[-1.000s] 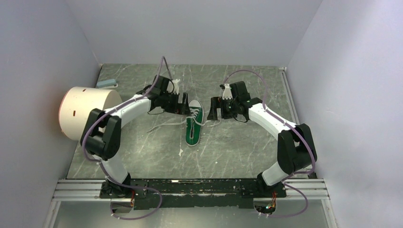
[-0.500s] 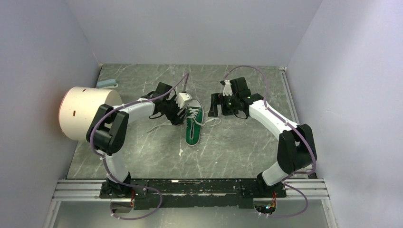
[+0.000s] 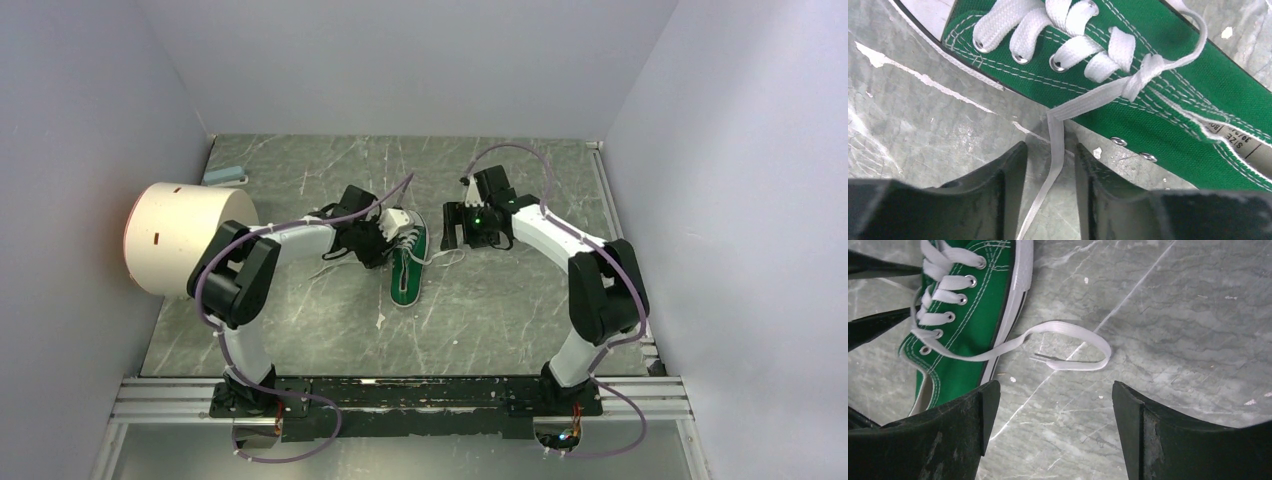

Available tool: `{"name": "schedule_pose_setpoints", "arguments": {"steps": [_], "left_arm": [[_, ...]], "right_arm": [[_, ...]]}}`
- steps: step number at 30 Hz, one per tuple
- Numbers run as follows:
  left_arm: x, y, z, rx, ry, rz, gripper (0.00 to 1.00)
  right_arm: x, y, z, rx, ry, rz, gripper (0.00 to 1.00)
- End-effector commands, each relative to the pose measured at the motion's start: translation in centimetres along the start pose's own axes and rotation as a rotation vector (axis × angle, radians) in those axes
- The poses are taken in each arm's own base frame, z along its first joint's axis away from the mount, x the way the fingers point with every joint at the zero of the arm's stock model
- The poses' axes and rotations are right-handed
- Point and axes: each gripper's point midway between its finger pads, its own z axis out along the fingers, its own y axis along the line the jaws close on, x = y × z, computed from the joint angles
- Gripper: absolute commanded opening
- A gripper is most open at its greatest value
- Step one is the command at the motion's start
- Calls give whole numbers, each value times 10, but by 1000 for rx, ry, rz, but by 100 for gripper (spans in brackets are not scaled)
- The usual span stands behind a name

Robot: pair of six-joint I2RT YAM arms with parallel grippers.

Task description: Tie the shoes

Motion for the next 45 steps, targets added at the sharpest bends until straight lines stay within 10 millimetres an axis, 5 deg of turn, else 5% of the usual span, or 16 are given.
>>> {"name": "schedule_pose_setpoints", "arguments": {"steps": [1,7,13,26,37,41,45], "left_arm": [[21,2,6,-26,81,-22,39],[11,-6,11,25,60,-68,6],[13,-4,-3,-23,87,-139,5],[-22,-17,-43,-34,-47,-300,5],[-23,-30,-40,73,6,-351,5],[-23,-22,-27,71,-2,-258,37],[-25,4,-14,-14,-13,-121,46]], "right_arm": [[-13,-9,8,50,-9,17,85],[-4,-27,21,135,57,37,73],[6,-35,26,165,97,19,69],[25,-39,36,166,157,33,69],[24,-37,40,158,162,22,69],[24,-33,40,136,165,19,69],[20,-30,36,128,154,17,69]]}}
